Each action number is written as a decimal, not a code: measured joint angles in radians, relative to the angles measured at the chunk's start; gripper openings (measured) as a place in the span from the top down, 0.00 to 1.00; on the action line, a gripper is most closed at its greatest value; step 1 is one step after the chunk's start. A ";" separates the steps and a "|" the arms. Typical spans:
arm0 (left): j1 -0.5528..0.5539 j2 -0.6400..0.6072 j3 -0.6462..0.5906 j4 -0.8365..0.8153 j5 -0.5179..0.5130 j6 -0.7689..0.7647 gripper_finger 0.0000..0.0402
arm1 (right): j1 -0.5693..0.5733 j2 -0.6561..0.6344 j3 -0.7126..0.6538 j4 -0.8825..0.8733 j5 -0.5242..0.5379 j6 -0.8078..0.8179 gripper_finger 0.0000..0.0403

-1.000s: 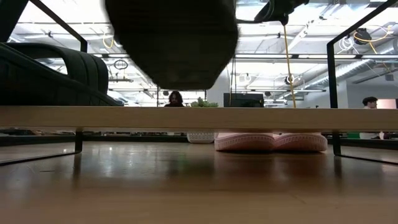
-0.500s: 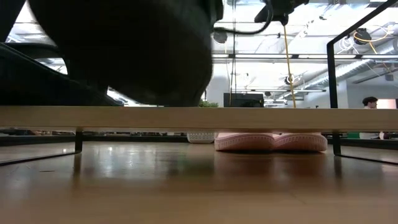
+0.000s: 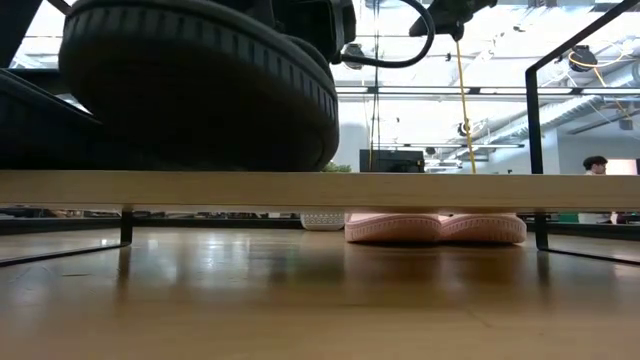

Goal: Pick and place slides into the shelf
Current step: Put the black slipper on the shelf

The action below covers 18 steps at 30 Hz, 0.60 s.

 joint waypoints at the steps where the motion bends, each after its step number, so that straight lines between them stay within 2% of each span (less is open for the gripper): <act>1: 0.000 0.000 0.000 0.000 -0.003 0.000 1.00 | 0.000 0.000 0.000 0.000 0.000 0.000 0.86; 8: 0.001 0.000 0.000 -0.013 -0.032 0.008 1.00 | 0.000 0.000 0.000 -0.015 0.000 -0.001 0.86; 18: 0.006 -0.001 -0.053 -0.004 -0.015 -0.027 1.00 | 0.000 0.000 0.000 -0.019 -0.001 -0.009 0.86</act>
